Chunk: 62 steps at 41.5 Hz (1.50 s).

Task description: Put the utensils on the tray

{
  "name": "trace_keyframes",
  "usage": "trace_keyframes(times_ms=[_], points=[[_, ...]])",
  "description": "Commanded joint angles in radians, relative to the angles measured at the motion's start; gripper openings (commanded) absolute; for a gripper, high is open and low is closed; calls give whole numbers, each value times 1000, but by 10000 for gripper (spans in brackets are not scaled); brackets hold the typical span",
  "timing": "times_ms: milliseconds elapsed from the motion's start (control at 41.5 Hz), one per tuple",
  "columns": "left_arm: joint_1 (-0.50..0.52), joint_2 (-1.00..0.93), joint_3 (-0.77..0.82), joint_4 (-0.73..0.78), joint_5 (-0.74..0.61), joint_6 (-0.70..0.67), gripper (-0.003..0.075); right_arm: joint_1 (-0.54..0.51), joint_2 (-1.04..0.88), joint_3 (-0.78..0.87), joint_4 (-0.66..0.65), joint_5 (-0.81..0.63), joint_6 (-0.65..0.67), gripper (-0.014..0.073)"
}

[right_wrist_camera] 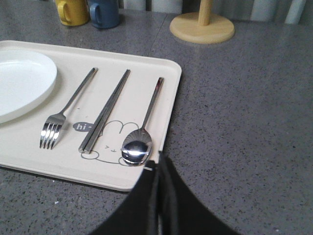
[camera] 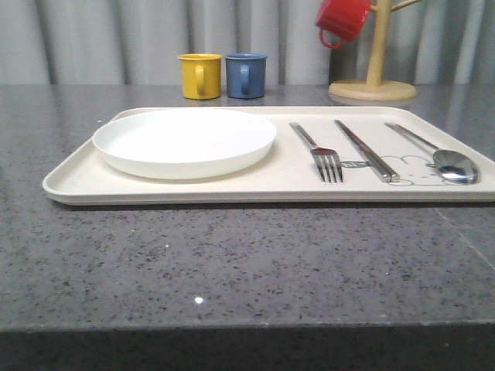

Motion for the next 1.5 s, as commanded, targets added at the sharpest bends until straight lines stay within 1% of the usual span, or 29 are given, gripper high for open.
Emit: trace_keyframes(times_ms=[0, 169, 1134, 1278, 1471], points=[[0, 10, -28, -11, -85, -7, -19, -3, -87, 19, -11, -131, -13, -113], [0, 10, -28, -11, -85, -7, -19, -3, -162, 32, -10, -137, -13, -113], [0, 10, -25, -3, -85, -7, -19, -3, -162, 32, -10, -129, -13, -113], [12, -30, 18, -1, -85, -7, -19, -3, -162, 32, -10, -129, -13, -113], [51, -137, 139, -1, -88, -7, -19, -3, -162, 32, -10, -129, -13, -113]])
